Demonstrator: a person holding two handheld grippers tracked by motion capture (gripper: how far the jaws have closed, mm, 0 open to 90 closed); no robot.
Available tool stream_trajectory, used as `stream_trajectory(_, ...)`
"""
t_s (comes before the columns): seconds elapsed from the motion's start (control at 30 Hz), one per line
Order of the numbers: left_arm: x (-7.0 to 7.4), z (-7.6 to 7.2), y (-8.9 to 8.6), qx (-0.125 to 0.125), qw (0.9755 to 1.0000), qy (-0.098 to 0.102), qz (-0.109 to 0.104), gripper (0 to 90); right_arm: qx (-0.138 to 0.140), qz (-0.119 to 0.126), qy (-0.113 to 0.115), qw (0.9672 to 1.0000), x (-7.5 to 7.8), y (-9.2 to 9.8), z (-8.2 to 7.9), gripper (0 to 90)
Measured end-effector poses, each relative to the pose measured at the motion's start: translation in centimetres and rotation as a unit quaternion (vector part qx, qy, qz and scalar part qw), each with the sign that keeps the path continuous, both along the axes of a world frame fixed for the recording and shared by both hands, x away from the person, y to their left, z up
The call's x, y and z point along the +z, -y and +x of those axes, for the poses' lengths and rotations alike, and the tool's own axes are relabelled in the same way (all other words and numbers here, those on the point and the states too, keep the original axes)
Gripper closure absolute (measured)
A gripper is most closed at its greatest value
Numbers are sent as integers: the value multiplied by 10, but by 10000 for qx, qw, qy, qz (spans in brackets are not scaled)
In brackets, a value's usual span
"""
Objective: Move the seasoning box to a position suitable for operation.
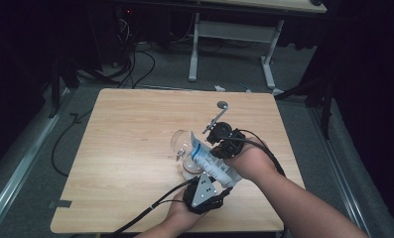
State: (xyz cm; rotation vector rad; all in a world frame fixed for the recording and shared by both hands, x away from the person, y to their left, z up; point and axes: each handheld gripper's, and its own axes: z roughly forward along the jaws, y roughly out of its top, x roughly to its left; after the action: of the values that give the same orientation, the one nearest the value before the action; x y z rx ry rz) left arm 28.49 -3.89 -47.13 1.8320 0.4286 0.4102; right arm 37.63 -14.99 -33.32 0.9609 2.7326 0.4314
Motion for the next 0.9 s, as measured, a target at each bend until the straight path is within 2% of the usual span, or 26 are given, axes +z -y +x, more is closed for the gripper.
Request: stream_trajectory(0.9,2,1,0,24,10000,-2,-63,529,43,-20,17,10000,1,-2,2,900)
